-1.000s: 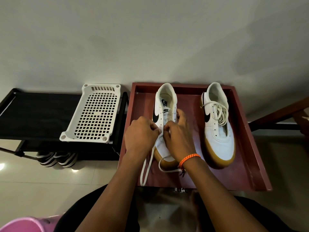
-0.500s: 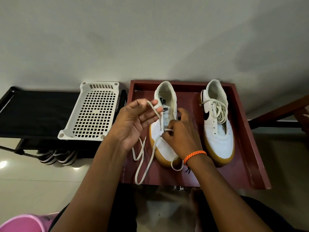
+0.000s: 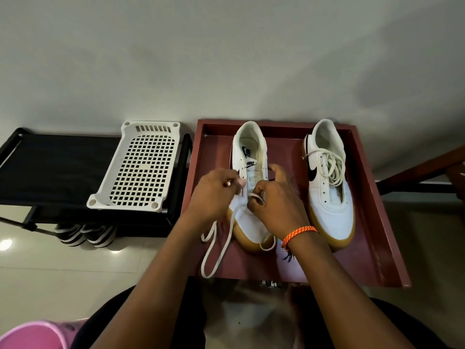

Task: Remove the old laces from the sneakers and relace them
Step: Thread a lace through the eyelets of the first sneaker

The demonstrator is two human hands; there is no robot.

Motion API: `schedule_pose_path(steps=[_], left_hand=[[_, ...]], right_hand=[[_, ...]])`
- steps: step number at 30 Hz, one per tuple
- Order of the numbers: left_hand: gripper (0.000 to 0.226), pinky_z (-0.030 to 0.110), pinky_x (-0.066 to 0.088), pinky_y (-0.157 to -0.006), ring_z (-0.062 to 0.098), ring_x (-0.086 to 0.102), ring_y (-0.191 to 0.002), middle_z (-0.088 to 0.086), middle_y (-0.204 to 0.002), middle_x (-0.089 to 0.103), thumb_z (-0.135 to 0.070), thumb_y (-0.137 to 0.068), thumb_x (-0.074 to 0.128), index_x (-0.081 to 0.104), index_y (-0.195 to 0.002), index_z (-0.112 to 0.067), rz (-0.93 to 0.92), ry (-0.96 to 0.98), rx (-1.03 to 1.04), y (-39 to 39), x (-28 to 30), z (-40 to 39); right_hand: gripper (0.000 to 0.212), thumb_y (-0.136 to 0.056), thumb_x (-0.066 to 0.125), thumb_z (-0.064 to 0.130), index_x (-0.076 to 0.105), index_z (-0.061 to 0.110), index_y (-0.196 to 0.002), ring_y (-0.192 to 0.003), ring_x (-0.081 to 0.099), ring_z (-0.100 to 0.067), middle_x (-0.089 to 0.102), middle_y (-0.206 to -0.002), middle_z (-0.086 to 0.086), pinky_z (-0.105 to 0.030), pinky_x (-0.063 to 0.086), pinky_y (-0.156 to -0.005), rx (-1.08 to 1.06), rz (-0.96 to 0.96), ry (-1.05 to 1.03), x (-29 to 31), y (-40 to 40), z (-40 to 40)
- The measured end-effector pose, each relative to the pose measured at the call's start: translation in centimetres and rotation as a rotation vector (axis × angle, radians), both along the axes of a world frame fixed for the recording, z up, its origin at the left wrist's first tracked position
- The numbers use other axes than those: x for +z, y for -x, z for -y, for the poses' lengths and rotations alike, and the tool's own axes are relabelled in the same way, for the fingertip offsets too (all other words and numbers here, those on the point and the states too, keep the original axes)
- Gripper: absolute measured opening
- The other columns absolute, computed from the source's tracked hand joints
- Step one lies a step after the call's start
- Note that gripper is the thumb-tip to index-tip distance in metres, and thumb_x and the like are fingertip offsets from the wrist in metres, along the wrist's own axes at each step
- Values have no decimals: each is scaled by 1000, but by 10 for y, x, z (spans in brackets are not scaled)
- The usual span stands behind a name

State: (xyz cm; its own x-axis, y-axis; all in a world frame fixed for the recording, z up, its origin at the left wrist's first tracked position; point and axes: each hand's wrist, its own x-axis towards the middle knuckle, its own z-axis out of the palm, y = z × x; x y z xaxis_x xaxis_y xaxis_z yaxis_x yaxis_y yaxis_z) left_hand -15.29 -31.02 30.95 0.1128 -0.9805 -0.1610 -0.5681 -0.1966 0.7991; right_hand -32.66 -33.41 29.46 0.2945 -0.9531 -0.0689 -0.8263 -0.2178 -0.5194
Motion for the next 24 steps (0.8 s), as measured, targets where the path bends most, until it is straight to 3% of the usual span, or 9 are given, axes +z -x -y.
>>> schedule_pose_path(steps=[5,7,8,9,11,13,15,20,24], left_hand=[[28,48,59,-102,36,73,-117,17,-128,74,-26,-108,53,59,-91,-6,-1095,41,58,-11,42,-5],[25,47,64,-94,31,78,-99,15,-115,76,-29,-107,51,58,-91,-11,-1453,37,142,-19,53,-6],[22,44,66,-83,25,77,-80,12,-102,76,-29,-107,53,58,-92,-12,-1476,23,195,-23,54,-6],[19,42,65,-72,21,70,-64,12,-93,72,-27,-107,54,59,-95,-13,-1350,0,238,-26,52,-5],[18,36,56,-59,17,60,-55,11,-91,70,-32,-110,51,60,-104,-18,-715,-73,238,-26,40,-5],[28,36,56,-67,15,66,-71,1,-93,71,-51,-109,49,64,-103,-27,-44,-154,70,-17,21,-6],[34,35,54,-72,17,67,-81,-7,-86,67,-58,-105,54,63,-86,-31,282,-203,-91,-4,4,-7],[37,38,47,-63,18,64,-72,-4,-75,66,-34,-105,64,68,-70,-21,175,-68,-82,-3,-4,0],[34,35,48,-75,10,61,-68,-8,-70,69,-24,-108,62,69,-77,-13,-353,-24,50,-14,13,-2]], right_hand=[[11,-88,75,30,73,19,-87,-102,67,-26,28,-163,3,-30,47,-70,0,22,10,-2,1,1],[9,-86,75,28,72,20,-85,-104,67,-26,30,-162,3,-29,47,-72,-6,38,8,-3,1,1],[8,-86,75,27,72,20,-85,-104,66,-26,30,-163,3,-30,48,-73,-6,45,4,-3,0,1],[7,-86,75,26,72,20,-85,-104,67,-26,30,-163,3,-30,49,-74,-7,53,-4,-4,0,1],[6,-86,74,24,73,19,-83,-102,68,-27,29,-164,3,-32,53,-74,-11,63,-12,-3,0,1],[5,-86,74,24,73,19,-82,-104,67,-27,29,-165,2,-34,54,-75,-16,65,-20,-3,0,2],[4,-86,75,24,75,21,-85,-110,66,-27,28,-166,1,-35,55,-78,-18,65,-31,-3,0,2],[4,-87,77,24,75,22,-85,-112,66,-26,33,-164,0,-34,56,-79,-7,59,-14,-2,1,1],[5,-89,81,26,76,26,-91,-117,66,-26,31,-166,2,-34,57,-85,-3,55,-44,1,3,3]])
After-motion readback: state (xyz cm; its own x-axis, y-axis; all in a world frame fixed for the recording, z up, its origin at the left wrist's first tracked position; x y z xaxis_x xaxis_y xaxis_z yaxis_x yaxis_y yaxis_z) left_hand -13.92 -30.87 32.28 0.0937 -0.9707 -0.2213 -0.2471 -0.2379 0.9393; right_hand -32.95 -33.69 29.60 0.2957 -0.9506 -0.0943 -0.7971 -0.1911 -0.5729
